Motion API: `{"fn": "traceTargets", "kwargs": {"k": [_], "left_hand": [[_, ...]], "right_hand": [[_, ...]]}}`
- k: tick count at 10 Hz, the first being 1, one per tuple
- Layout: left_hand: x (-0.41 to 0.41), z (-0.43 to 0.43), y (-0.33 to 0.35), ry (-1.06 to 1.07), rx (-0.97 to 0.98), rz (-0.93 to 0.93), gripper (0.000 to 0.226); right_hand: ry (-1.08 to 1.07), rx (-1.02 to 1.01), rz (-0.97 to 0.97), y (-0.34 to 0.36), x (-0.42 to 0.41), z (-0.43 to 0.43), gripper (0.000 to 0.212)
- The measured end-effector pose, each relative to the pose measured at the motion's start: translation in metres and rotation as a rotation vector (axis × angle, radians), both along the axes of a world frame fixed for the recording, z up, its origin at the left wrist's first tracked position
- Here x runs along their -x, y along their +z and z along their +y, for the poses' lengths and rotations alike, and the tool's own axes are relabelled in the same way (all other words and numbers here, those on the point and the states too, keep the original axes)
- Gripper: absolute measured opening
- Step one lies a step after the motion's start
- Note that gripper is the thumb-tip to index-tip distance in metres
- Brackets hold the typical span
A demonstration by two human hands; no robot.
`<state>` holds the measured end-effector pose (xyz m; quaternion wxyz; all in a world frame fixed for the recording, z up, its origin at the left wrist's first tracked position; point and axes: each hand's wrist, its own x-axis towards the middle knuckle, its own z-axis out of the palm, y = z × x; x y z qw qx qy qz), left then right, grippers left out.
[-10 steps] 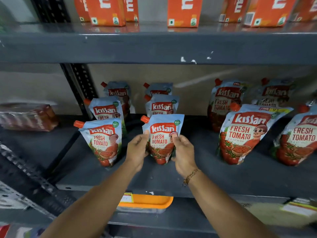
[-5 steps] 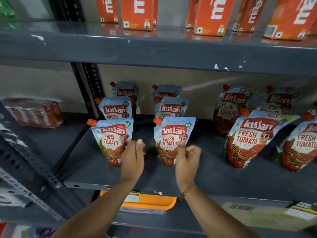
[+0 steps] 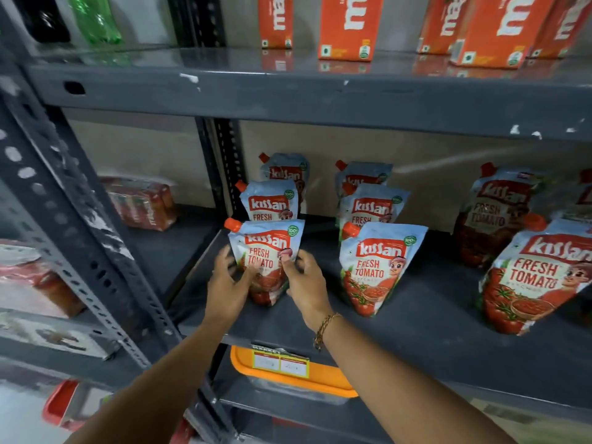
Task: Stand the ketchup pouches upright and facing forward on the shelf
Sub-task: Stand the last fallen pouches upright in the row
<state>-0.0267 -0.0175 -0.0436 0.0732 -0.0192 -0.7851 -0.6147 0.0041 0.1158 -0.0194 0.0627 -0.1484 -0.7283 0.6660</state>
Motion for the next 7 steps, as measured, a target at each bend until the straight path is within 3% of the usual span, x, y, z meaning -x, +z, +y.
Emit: {"fn": "traceTargets", "kwargs": {"k": [3,7], "left_hand": [[0.006,-0.004,-0.001,-0.015,-0.002,-0.057,0.056],[-0.004,0.002,0.002,-0.014,-0.006,-0.022,0.062]], "right_hand": [[-0.024,0.001,0.017,0.001,0.005,0.0,0.039],[-0.008,-0.023,0.01,0.006,-0.002,0.0,0.039]]}}
